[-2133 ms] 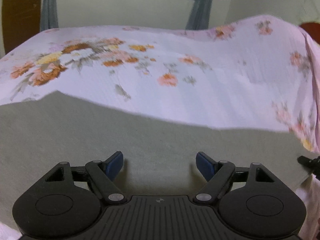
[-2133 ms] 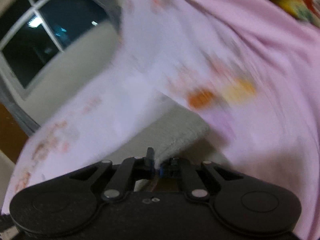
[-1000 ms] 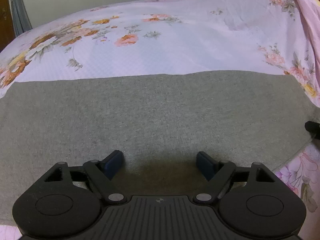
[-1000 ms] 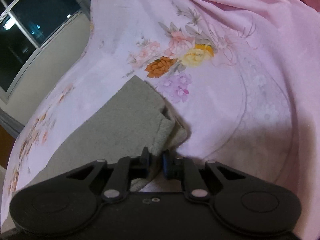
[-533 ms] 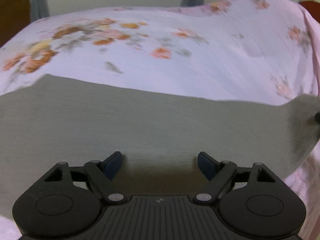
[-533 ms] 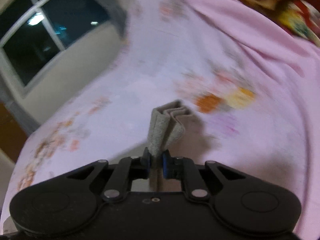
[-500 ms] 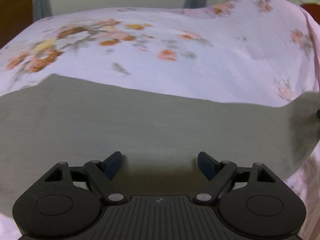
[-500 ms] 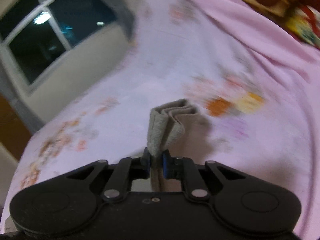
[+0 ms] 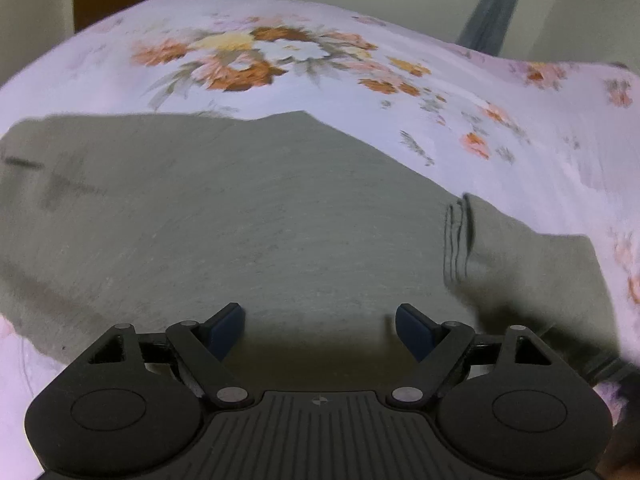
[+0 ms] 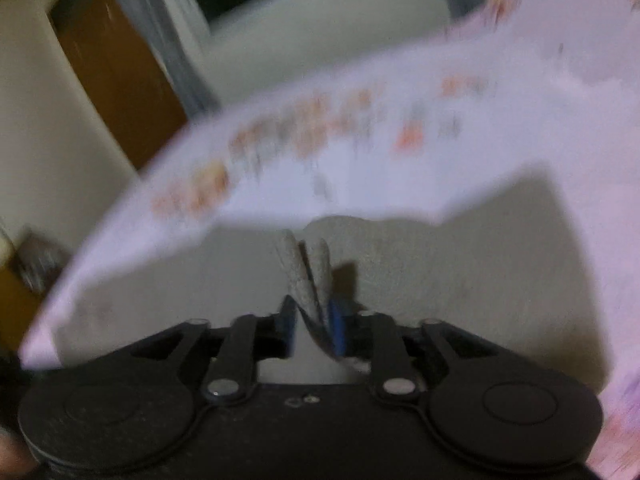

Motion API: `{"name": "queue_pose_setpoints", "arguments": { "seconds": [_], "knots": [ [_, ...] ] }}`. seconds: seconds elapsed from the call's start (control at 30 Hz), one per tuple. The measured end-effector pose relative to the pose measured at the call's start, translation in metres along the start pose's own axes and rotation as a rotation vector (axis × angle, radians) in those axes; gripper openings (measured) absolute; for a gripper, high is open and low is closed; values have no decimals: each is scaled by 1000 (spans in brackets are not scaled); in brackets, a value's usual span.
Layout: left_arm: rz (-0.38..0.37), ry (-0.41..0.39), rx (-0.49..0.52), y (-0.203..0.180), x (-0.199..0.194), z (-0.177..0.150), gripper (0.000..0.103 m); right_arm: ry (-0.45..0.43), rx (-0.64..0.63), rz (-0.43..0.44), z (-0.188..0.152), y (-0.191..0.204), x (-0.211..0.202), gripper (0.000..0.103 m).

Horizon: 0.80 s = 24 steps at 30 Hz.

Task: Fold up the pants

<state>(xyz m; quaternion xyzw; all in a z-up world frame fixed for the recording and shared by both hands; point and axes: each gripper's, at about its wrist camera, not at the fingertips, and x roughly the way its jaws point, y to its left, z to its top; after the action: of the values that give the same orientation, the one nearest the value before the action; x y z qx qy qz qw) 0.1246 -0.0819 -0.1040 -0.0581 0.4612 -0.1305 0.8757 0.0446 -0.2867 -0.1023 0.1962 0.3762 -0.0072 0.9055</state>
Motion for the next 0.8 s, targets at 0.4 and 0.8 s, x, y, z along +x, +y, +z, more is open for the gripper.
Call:
{"name": "queue_pose_setpoints", "arguments": {
  "seconds": [0.4, 0.8],
  "knots": [
    [-311, 111, -174, -28, 15, -2, 95, -174, 67, 16, 17, -46, -67, 43],
    [-412, 217, -262, -66, 56, -26, 49, -221, 221, -34, -12, -112, -92, 43]
  ]
}}
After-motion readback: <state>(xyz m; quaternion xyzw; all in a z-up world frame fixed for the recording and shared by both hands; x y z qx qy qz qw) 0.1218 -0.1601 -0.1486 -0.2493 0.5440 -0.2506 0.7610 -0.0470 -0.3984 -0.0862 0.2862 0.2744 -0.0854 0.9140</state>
